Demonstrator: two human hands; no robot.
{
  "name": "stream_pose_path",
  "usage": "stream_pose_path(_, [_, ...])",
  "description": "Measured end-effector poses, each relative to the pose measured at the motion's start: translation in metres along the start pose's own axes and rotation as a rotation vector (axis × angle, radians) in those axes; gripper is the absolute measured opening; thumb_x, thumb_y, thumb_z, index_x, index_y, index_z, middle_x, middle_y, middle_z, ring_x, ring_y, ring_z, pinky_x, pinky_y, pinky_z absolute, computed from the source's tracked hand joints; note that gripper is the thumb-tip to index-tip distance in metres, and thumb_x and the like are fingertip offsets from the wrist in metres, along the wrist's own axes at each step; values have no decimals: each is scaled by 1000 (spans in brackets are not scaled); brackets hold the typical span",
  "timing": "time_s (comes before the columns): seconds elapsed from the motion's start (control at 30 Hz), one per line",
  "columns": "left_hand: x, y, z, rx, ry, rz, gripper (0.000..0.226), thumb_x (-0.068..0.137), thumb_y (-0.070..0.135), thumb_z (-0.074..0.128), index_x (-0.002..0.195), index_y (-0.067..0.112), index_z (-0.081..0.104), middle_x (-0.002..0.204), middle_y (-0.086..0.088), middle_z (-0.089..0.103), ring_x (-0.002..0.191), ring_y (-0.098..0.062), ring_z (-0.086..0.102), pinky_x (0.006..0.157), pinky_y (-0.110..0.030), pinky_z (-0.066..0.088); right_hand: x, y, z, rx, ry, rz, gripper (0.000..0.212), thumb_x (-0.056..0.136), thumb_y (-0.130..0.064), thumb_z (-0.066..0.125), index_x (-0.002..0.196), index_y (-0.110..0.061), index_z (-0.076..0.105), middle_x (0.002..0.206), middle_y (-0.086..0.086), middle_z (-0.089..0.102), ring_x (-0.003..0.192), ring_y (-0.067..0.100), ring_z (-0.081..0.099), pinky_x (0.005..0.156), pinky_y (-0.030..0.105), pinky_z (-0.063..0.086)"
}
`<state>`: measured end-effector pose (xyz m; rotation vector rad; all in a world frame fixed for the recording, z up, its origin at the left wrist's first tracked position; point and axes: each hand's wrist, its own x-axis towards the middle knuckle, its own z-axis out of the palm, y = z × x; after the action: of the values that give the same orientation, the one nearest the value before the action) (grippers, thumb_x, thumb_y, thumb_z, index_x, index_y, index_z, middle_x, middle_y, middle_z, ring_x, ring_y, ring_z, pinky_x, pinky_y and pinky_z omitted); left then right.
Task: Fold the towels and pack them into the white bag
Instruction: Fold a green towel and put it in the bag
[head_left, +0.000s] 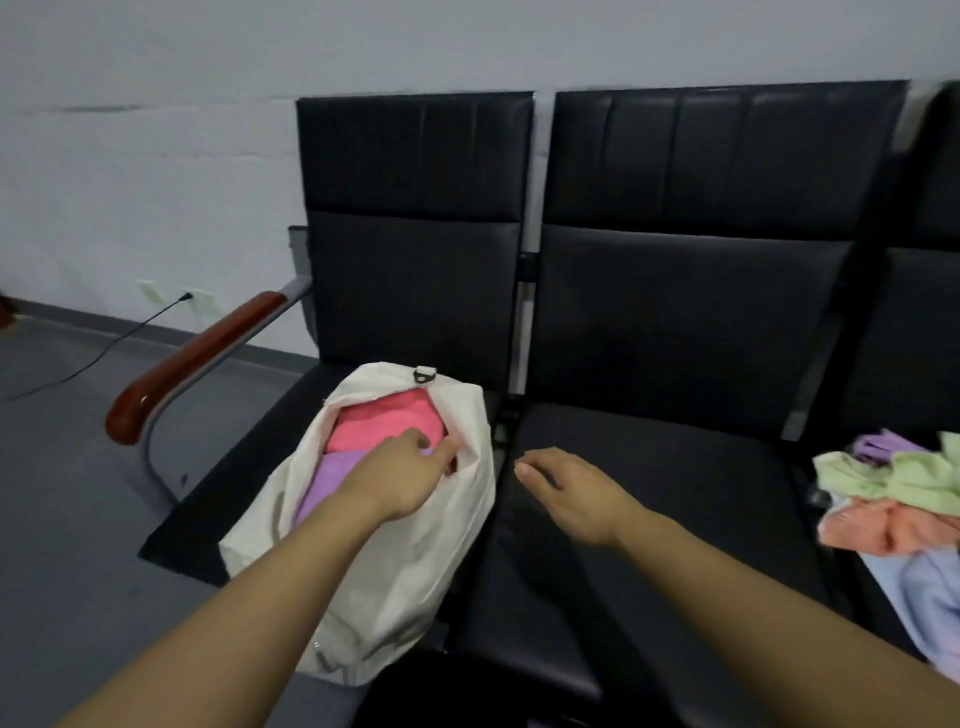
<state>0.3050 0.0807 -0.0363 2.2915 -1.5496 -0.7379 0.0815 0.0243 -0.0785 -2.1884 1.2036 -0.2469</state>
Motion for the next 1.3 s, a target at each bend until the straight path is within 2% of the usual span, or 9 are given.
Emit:
stream_pose_path(0.13, [-6, 77, 68, -4, -75, 240, 62, 99, 63, 44, 147, 24, 45, 147, -4, 45, 134, -24, 49, 113, -37, 38, -53, 63, -48, -48, 57, 156, 47, 106, -48, 37, 142, -21, 51, 145, -1, 52, 132, 16, 49, 111, 32, 37])
stream_pose_path(0.33, [-28, 202, 175, 143, -317, 460, 71, 100, 67, 35, 159, 29, 24, 168, 1, 14, 152, -24, 23, 121, -42, 26, -151, 179, -96, -98, 184, 434, 48, 104, -49, 40, 141, -20, 52, 144, 4, 53, 131, 22, 51, 109, 35, 39])
stream_pose_path(0.6, [-33, 306, 292, 160, -470, 518, 73, 101, 65, 37, 160, 27, 20, 166, -2, 19, 147, -26, 35, 117, -40, 34, -234, 308, -122, -79, 248, 683, 51, 105, -47, 36, 145, -18, 48, 151, 5, 45, 134, 27, 47, 110, 42, 39])
stream_pose_path(0.77, [-7, 345, 342, 163, -460, 549, 61, 102, 62, 38, 153, 31, 29, 150, -4, 39, 129, -25, 52, 100, -36, 44, -239, 376, -134, -107, 266, 734, 52, 107, -42, 36, 152, -18, 39, 162, 8, 27, 144, 30, 33, 117, 39, 31])
stream_pose_path(0.83, [13, 362, 363, 165, -415, 563, 59, 101, 60, 39, 152, 30, 31, 145, -4, 42, 124, -26, 54, 100, -39, 47, -237, 403, -144, -137, 314, 759, 53, 106, -45, 37, 153, -21, 37, 165, 9, 18, 147, 31, 28, 117, 39, 28])
stream_pose_path(1.0, [75, 397, 409, -17, -324, 382, 70, 99, 54, 50, 155, 14, 34, 148, -11, 45, 131, -29, 51, 102, -36, 43, -230, 467, -174, -167, 450, 866, 62, 103, -52, 39, 157, -28, 23, 166, 15, 7, 152, 35, 14, 122, 46, 21])
stream_pose_path(1.1, [109, 404, 427, -85, -242, 243, 63, 99, 49, 55, 143, 5, 47, 140, -14, 55, 125, -32, 56, 95, -33, 44, -228, 494, -189, -118, 606, 964, 71, 99, -57, 45, 156, -22, 22, 158, 16, 30, 143, 39, 33, 112, 51, 31])
stream_pose_path(1.23, [140, 405, 446, -207, -250, 65, 69, 96, 50, 62, 142, 0, 49, 139, -14, 57, 123, -35, 58, 97, -35, 47, -225, 512, -187, -62, 634, 1045, 67, 97, -63, 44, 146, -16, 41, 135, 14, 54, 122, 37, 51, 98, 47, 40])
stream_pose_path(1.3, [149, 403, 456, -279, -282, 27, 58, 93, 49, 66, 125, 1, 63, 125, -15, 67, 110, -35, 65, 95, -41, 54, -223, 513, -184, -33, 654, 1018, 53, 98, -58, 49, 128, -15, 58, 119, 10, 63, 110, 33, 58, 86, 42, 44])
